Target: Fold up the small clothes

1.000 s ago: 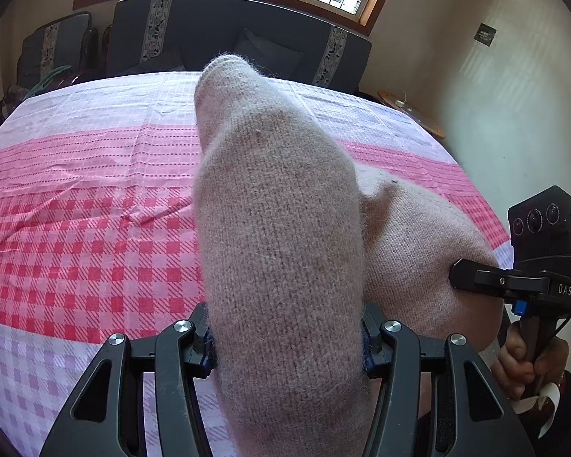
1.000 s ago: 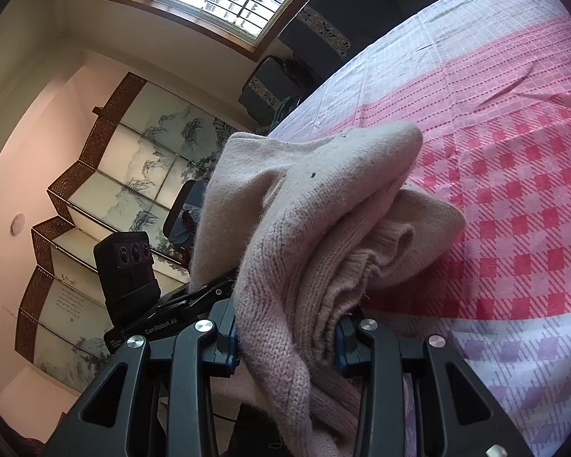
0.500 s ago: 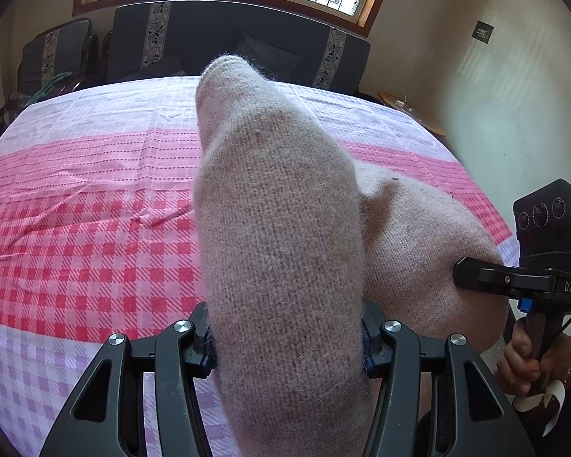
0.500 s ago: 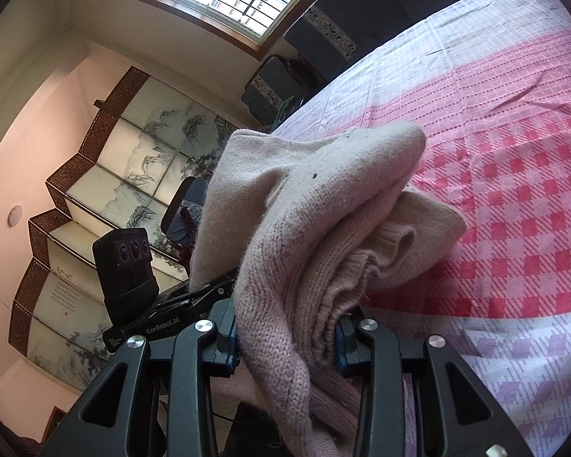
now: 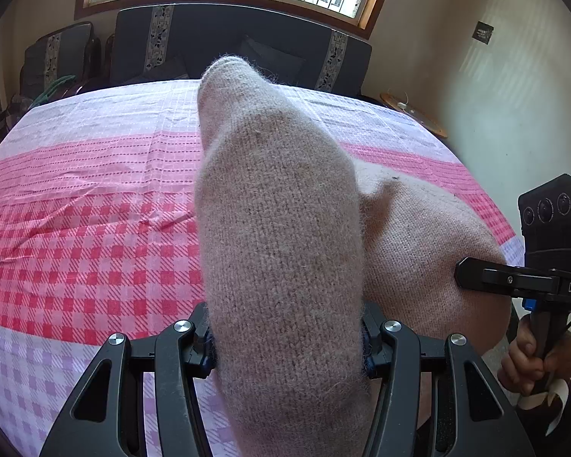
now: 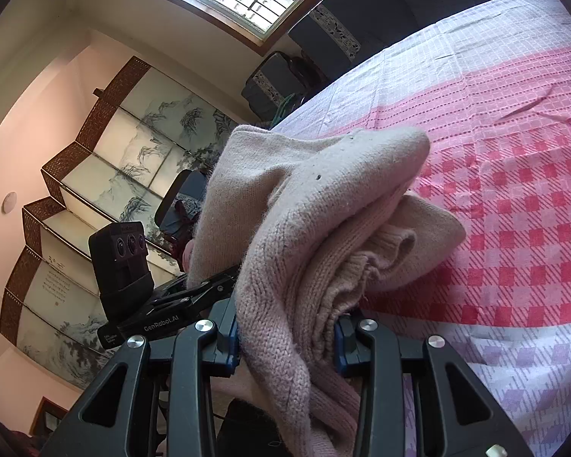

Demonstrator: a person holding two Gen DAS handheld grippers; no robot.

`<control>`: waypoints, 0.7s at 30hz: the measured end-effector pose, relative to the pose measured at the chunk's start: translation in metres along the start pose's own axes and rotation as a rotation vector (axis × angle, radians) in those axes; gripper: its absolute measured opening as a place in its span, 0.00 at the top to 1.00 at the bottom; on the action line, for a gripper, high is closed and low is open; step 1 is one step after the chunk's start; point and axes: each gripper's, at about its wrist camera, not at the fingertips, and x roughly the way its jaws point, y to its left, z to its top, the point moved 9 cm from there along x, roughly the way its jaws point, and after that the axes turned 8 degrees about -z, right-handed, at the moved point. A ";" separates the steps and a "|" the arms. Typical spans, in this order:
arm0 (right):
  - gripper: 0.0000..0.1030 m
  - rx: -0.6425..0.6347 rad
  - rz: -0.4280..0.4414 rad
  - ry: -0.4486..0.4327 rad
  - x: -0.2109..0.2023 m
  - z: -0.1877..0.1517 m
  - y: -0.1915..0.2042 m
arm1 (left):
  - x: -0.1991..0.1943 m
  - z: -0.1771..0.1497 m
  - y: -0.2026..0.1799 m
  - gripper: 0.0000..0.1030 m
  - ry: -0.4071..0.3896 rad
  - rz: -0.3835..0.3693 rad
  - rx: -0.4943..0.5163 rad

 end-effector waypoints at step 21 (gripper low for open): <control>0.67 0.000 -0.022 0.002 -0.004 -0.011 -0.003 | 0.018 0.004 0.008 0.47 0.010 0.021 0.027</control>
